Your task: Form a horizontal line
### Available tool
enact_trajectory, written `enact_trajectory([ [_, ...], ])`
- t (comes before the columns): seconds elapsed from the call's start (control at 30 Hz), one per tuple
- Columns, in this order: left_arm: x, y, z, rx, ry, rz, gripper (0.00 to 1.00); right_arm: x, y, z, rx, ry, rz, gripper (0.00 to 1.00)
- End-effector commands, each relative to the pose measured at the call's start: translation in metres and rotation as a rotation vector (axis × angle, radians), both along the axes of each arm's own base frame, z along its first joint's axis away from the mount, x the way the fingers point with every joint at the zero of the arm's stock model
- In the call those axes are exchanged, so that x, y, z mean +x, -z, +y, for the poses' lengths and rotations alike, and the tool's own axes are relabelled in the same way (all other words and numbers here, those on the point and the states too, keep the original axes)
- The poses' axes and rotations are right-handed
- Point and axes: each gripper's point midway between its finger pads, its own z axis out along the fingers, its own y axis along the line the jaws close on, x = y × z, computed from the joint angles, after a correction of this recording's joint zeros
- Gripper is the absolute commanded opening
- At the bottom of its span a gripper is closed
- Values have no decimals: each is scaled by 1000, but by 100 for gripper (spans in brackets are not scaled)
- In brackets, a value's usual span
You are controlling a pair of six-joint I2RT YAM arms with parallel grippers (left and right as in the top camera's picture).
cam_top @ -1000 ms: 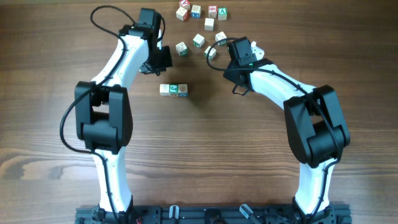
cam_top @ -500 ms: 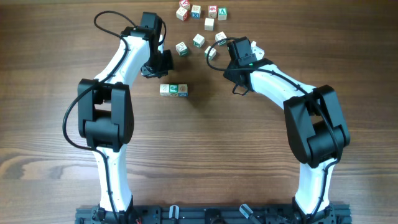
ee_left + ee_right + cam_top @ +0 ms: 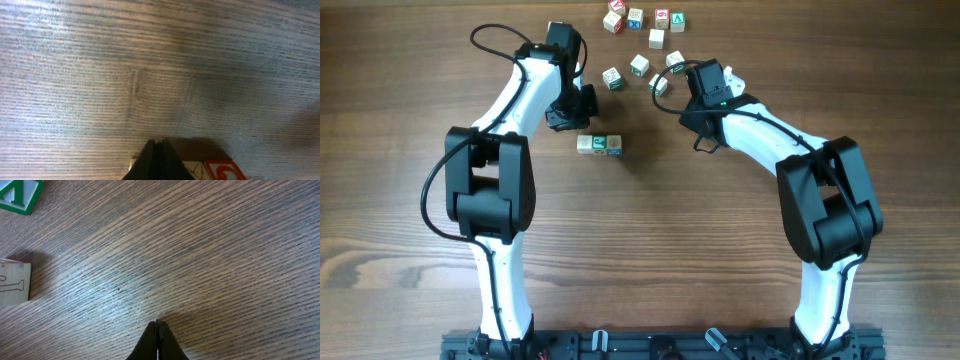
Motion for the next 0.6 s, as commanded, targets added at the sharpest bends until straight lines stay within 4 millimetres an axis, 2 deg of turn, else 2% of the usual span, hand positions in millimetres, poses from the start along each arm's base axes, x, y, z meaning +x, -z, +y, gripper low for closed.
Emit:
enact_trajectory([
  [0.0, -4, 7, -4, -9, -12, 29, 4, -21, 33, -17, -50, 18, 91, 5],
  [0.57, -5, 5, -12, -58, -7, 35, 4, -21, 33, -18, -56, 22, 89, 5],
])
